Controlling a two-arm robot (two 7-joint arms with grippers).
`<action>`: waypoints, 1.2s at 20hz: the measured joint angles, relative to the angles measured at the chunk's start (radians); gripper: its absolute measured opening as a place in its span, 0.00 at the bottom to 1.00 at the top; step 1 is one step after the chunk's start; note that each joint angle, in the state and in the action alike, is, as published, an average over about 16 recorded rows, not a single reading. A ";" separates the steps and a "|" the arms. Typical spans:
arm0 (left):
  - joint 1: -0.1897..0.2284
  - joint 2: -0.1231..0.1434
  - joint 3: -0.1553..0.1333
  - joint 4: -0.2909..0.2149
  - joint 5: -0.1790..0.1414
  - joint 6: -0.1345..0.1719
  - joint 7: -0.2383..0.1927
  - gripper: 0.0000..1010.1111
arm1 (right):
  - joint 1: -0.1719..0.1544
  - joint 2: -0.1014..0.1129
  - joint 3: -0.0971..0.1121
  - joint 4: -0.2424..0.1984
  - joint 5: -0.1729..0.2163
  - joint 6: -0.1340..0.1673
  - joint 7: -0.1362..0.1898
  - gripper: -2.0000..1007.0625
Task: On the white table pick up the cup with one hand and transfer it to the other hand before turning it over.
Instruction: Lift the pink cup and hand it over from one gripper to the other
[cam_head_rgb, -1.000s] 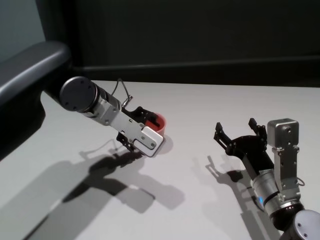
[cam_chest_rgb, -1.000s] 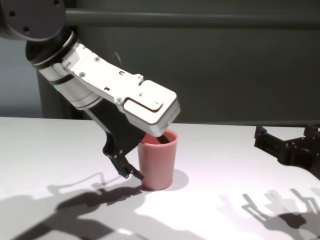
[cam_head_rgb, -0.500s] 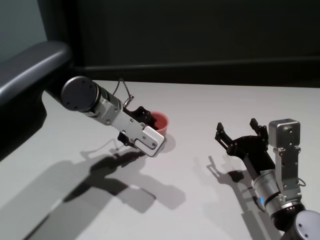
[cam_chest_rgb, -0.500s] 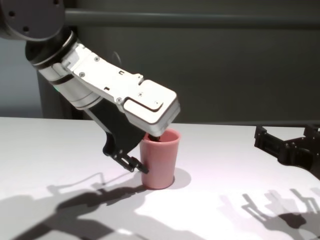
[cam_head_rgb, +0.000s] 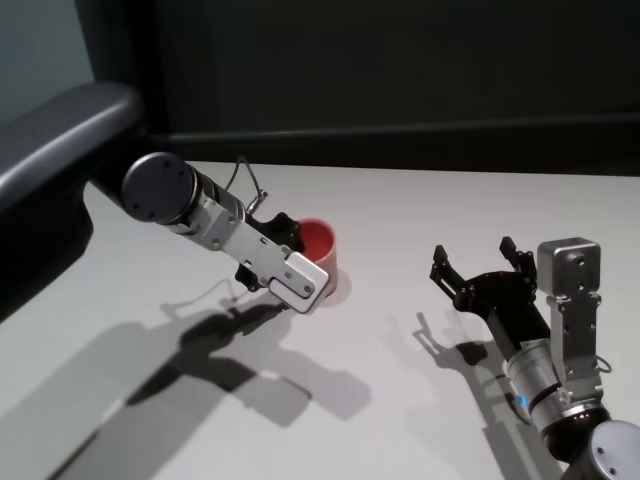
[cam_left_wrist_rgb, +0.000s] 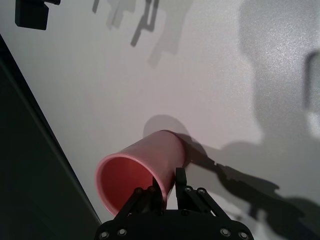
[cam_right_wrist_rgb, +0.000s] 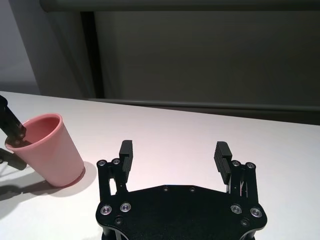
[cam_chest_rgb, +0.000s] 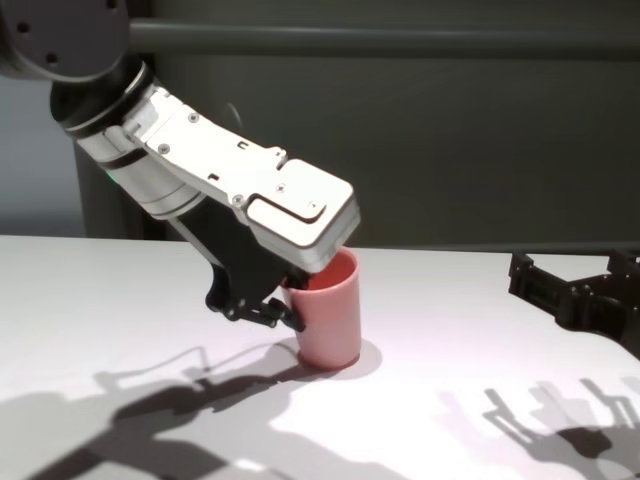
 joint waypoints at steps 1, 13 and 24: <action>0.000 0.000 0.000 0.000 0.000 0.000 0.000 0.20 | 0.000 0.000 0.000 0.000 0.000 0.000 0.000 1.00; 0.001 0.002 -0.001 -0.001 -0.003 0.000 0.004 0.05 | 0.000 0.000 0.000 0.000 0.000 0.000 0.000 0.99; 0.005 0.010 0.005 0.007 -0.027 -0.006 0.036 0.05 | 0.000 0.000 0.000 0.000 0.000 0.000 0.000 0.99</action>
